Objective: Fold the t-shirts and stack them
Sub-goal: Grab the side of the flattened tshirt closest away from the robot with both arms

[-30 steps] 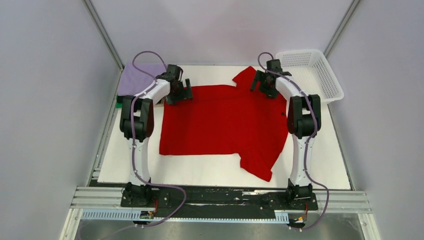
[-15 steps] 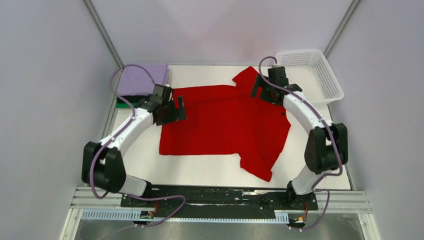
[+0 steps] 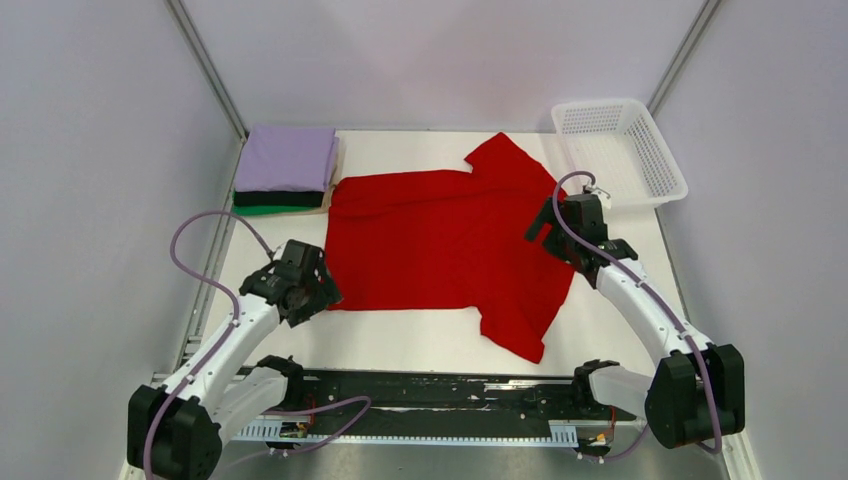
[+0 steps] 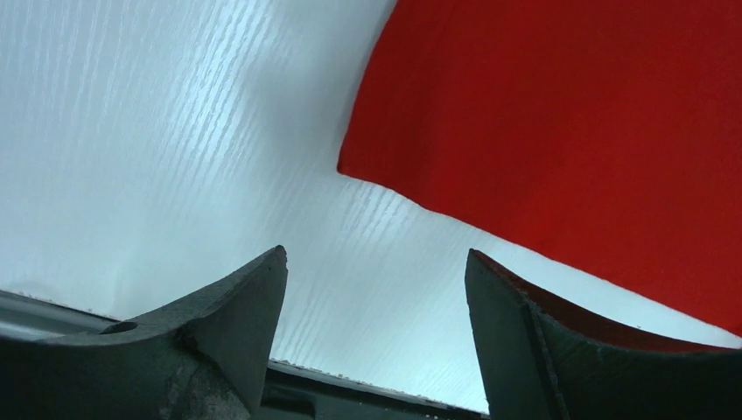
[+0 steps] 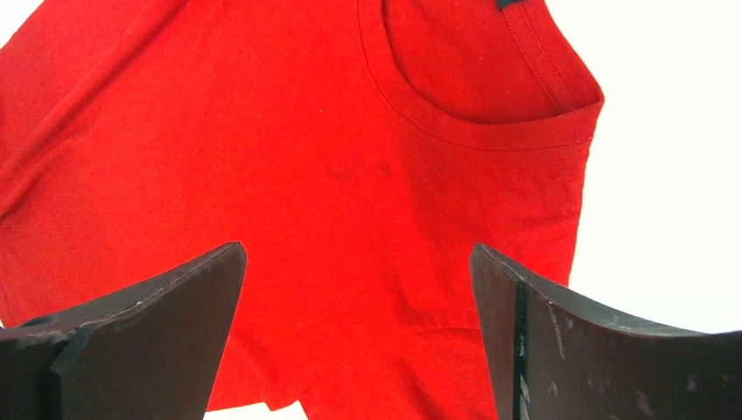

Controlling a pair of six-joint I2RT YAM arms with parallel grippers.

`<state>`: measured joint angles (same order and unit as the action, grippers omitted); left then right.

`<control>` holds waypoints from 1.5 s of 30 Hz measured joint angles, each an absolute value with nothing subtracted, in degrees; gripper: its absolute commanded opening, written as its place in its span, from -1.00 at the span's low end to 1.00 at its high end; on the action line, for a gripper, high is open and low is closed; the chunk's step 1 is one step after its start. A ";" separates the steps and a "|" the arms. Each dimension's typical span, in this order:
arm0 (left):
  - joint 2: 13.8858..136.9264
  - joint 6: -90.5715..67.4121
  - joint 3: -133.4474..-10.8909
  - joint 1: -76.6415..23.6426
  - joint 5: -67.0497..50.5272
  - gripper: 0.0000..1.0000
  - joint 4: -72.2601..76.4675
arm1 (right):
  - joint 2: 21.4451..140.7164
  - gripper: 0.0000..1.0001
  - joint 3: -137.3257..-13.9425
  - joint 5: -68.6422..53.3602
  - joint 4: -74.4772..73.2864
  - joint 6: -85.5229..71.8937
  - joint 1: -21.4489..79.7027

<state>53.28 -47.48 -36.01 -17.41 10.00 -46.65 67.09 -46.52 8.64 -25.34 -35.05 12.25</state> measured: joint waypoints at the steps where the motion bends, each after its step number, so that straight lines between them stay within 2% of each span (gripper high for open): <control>1: 53.28 -48.71 -35.14 -17.41 10.28 0.47 -46.70 | 67.07 1.00 -46.24 8.47 -25.23 -35.11 12.19; 8: 56.97 -52.75 -32.62 -16.38 13.17 0.26 -43.64 | 67.29 1.00 -45.78 7.14 -24.43 -35.29 12.19; 12: 62.43 -52.86 -32.58 -13.91 13.08 0.03 -39.16 | 67.48 1.00 -45.78 7.01 -24.40 -35.27 12.19; 21: 68.90 -52.10 -32.73 -12.23 11.77 -0.03 -33.74 | 67.48 1.00 -45.76 8.12 -24.40 -35.24 12.19; 25: 70.11 -51.77 -33.41 -12.23 11.11 -0.14 -33.12 | 67.48 1.00 -45.76 8.58 -24.40 -35.24 12.19; 29: 71.77 -51.27 -34.28 -12.16 10.59 -0.39 -31.99 | 67.48 1.00 -45.74 9.06 -24.40 -35.22 12.19; 32: 72.95 -50.63 -34.74 -12.12 9.52 -0.75 -30.28 | 67.48 1.00 -45.74 9.52 -24.40 -35.20 12.19; 33: 73.28 -50.57 -34.89 -12.05 9.13 -0.96 -29.91 | 67.48 1.00 -45.74 9.61 -24.40 -35.20 12.19; 34: 73.60 -50.28 -34.94 -11.99 8.75 -1.00 -29.32 | 67.48 1.00 -45.74 9.72 -24.40 -35.16 12.19; 45: 72.29 -49.10 -34.89 -11.99 6.46 -1.00 -30.48 | 67.37 1.00 -45.74 10.37 -25.82 -34.65 12.10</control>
